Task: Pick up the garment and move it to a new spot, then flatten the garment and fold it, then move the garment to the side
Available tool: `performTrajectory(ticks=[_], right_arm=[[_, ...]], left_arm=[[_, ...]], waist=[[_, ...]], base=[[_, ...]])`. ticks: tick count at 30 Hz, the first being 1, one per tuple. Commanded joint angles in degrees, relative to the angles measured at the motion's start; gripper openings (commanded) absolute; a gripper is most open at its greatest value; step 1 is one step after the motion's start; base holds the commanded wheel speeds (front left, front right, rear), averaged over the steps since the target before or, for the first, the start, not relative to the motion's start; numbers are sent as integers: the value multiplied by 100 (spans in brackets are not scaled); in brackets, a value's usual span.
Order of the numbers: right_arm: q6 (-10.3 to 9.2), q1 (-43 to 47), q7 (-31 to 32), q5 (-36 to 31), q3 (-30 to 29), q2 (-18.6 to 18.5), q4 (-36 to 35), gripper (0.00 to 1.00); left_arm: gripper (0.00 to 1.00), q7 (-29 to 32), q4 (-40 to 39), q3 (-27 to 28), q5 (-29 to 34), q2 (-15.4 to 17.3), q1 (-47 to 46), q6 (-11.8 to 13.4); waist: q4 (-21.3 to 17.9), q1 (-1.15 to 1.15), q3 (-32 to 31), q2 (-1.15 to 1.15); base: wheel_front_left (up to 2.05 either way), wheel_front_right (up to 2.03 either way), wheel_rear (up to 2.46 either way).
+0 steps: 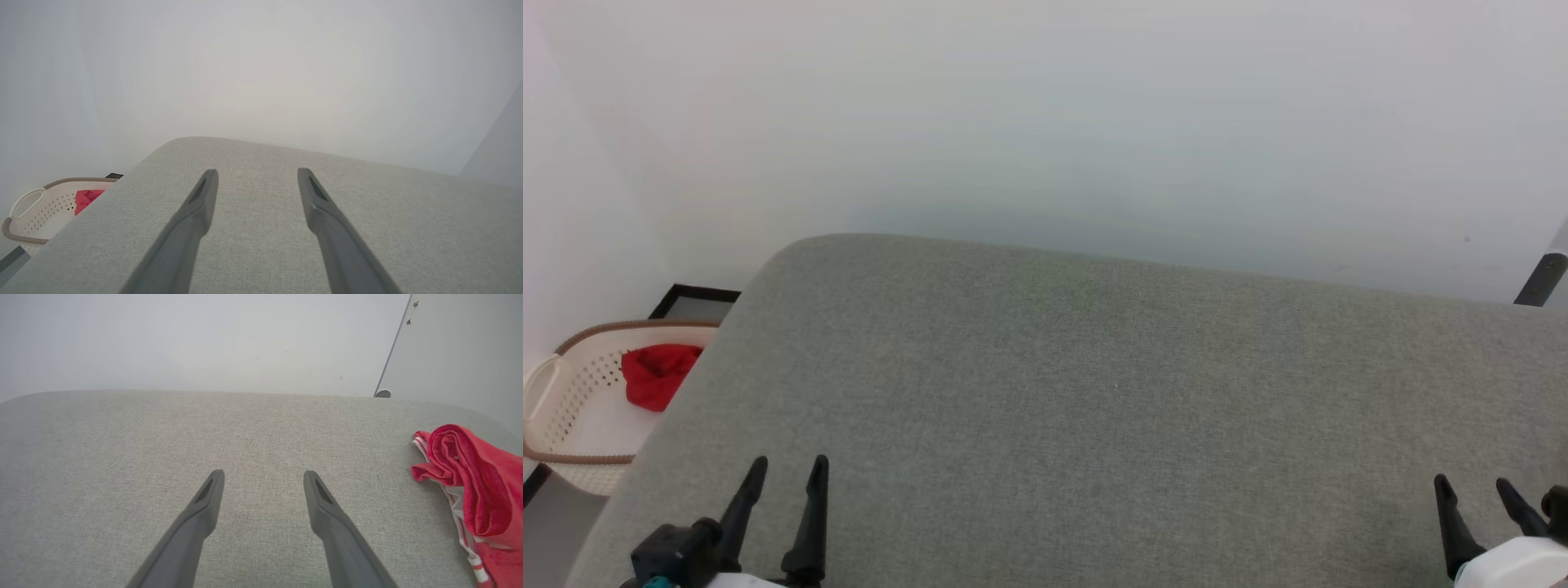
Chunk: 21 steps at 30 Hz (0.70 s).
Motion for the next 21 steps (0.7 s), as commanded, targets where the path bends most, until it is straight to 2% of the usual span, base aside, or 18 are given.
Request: performTrajectory(ticks=[1,7,21], right_arm=[[-6,116,29,-75,-36,65,-98,100],[-6,379,116,-136,-123,265,-433,100],[-6,770,180,-96,-179,457,-777,100]], left_arm=[[100,6,-16,-5,-19,14,60,2],[100,6,-74,-45,46,77,100,2],[100,6,-28,-194,9,111,27,2]], waist=[[-19,0,-10,0],[-73,0,-22,0],[-188,0,-36,0]], base=[[0,0,0],[0,0,0],[0,0,0]])
